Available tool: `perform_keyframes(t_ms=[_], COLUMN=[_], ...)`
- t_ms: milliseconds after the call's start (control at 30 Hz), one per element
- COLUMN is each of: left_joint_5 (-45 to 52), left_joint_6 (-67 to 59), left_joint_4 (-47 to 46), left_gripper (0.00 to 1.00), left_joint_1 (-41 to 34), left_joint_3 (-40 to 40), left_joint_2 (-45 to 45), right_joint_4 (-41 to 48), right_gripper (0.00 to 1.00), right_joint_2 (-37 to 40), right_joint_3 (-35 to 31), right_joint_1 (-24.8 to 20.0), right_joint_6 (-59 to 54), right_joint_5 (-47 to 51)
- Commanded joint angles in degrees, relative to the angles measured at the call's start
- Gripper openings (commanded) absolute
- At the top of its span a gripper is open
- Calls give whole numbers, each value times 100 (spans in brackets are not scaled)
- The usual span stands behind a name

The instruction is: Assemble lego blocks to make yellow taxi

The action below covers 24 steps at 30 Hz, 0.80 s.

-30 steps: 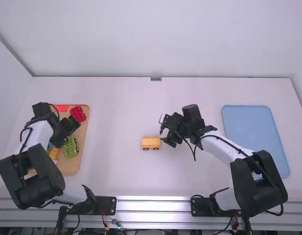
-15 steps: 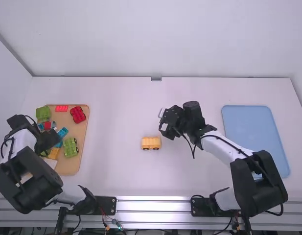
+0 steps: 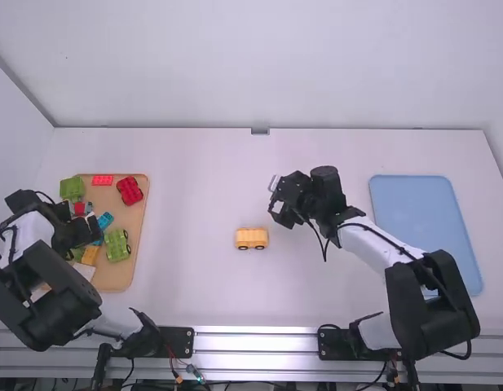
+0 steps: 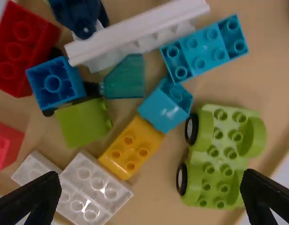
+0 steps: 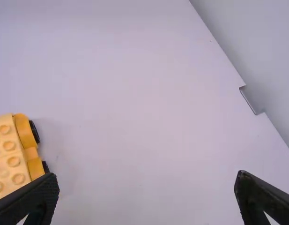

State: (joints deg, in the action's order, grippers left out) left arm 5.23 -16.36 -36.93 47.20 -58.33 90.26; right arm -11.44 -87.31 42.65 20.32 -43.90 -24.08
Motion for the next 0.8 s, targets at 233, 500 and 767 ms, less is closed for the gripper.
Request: perform_keyframes(t_ms=[233,500,767], left_joint_5=[101,-573,-125], left_joint_6=[-1508,-1517,-1904], left_joint_4=[-778,-153,52], left_gripper=[83,85,65], left_joint_1=[7,7,4], left_joint_3=[-879,-573,-326], left_joint_2=[1045,1294,1294], right_joint_4=[-39,-28,350], right_gripper=[99,99,99], right_joint_2=[118,118,118], right_joint_3=[-20,61,304], right_joint_1=[-13,-13,-13], right_joint_6=[33,35,57], right_joint_5=[-7,-4,-7])
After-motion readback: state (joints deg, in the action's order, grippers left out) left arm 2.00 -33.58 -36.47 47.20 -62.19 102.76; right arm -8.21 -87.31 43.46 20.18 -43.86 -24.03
